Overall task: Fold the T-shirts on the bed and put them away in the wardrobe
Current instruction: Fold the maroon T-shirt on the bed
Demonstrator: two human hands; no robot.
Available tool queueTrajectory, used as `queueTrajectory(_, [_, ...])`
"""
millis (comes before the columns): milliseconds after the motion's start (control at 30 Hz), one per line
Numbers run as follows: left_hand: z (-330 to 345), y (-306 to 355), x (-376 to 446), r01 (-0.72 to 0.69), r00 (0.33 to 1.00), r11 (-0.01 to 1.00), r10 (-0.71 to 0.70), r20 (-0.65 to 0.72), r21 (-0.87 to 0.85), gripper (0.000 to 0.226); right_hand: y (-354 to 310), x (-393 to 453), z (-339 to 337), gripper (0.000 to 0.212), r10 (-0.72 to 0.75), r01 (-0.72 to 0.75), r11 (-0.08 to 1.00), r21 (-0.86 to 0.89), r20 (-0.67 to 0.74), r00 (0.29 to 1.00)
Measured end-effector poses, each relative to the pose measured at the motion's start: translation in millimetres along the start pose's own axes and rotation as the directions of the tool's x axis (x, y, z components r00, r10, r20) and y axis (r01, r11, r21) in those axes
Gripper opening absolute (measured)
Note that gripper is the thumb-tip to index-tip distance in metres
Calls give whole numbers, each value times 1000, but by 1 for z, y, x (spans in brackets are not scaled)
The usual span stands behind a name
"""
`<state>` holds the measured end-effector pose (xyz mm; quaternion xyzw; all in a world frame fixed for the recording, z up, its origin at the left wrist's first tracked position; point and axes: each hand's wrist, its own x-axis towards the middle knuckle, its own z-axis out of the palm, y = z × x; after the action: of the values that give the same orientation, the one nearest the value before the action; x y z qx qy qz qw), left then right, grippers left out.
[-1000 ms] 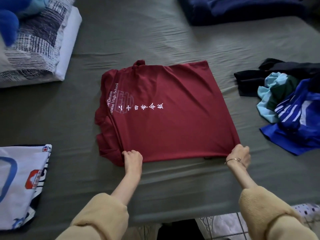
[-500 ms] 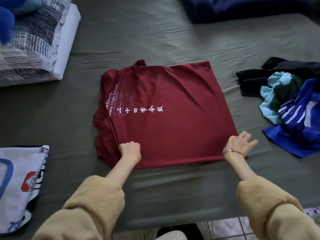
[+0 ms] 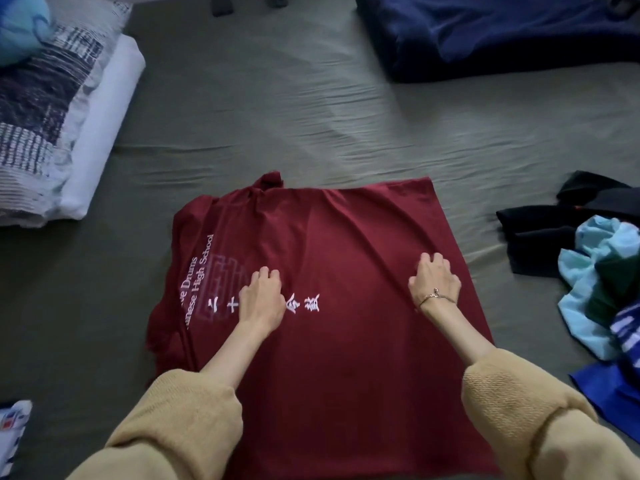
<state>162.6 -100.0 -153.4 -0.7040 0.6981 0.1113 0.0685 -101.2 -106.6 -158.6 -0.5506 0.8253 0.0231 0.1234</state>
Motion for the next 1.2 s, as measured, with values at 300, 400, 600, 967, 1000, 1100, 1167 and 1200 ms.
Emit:
queueTrajectory(300, [-16, 10, 136, -201, 965, 964, 164, -206, -173, 39, -15, 148, -19, 36, 98, -49, 943, 330, -133, 986])
queueTrajectory(400, [-19, 16, 169, -202, 966, 972, 178, -188, -118, 51, -17, 172, -17, 46, 45, -9, 952, 306, -111, 993])
queueTrajectory(600, [-21, 19, 194, -140, 977, 990, 139, -160, 6, 43, -12, 202, -19, 24, 98, -44, 949, 311, -160, 982])
queueTrajectory(967, [-34, -4, 176, -105, 915, 971, 10, -403, -213, 34, -45, 183, -21, 33, 61, 5, 958, 288, -217, 974])
queueTrajectory(1000, [-36, -12, 174, -95, 904, 974, -3, -428, -206, 34, -51, 179, -20, 33, 42, 22, 960, 278, -223, 974])
queueTrajectory(1100, [-38, -43, 173, 54, 891, 981, -132, -435, -188, 34, -75, 171, -19, 31, -11, 68, 965, 255, -217, 976])
queueTrajectory(1167, [-39, -67, 174, 213, 883, 960, -269, -385, -182, 33, -99, 165, -15, 20, -134, 177, 945, 276, -168, 977])
queueTrajectory(1200, [-38, -77, 175, 294, 872, 936, -346, -345, -195, 32, -110, 162, -13, 15, -216, 248, 922, 297, -136, 967])
